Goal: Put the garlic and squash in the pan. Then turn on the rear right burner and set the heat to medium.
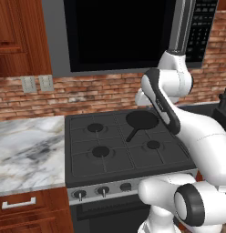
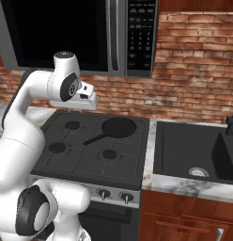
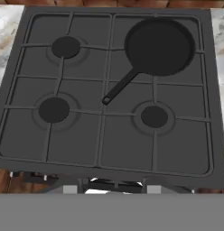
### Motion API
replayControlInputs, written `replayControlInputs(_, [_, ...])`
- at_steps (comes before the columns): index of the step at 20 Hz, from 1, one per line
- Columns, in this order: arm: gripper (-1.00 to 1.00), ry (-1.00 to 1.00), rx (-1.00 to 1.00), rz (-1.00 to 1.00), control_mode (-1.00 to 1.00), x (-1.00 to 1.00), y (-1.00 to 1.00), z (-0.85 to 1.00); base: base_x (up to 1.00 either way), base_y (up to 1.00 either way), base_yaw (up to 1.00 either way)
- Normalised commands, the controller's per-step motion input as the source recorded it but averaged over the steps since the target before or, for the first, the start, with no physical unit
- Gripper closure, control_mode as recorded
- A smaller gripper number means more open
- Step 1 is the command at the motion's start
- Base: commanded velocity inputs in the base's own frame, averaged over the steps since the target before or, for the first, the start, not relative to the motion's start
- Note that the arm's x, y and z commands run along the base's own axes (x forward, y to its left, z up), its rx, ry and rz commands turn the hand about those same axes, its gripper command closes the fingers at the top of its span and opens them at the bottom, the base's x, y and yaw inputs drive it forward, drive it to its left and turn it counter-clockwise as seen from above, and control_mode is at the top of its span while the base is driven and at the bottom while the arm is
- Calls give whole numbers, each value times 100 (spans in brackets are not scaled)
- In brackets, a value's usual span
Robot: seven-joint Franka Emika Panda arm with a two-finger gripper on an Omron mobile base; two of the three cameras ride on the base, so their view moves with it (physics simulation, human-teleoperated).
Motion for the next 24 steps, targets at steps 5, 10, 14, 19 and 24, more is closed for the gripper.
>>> replayControlInputs(5, [-100,0,0,0,-100,-7,0,0,0,0,0])
replayControlInputs(10, [-100,0,5,0,-100,-56,-3,0,0,0,0])
replayControlInputs(14, [-100,4,9,-1,-100,-86,-5,0,0,0,0])
replayControlInputs(19, [-100,5,7,-5,-100,-88,-5,0,0,0,0])
replayControlInputs(24, [-100,10,1,-7,-100,-37,11,7,0,0,0])
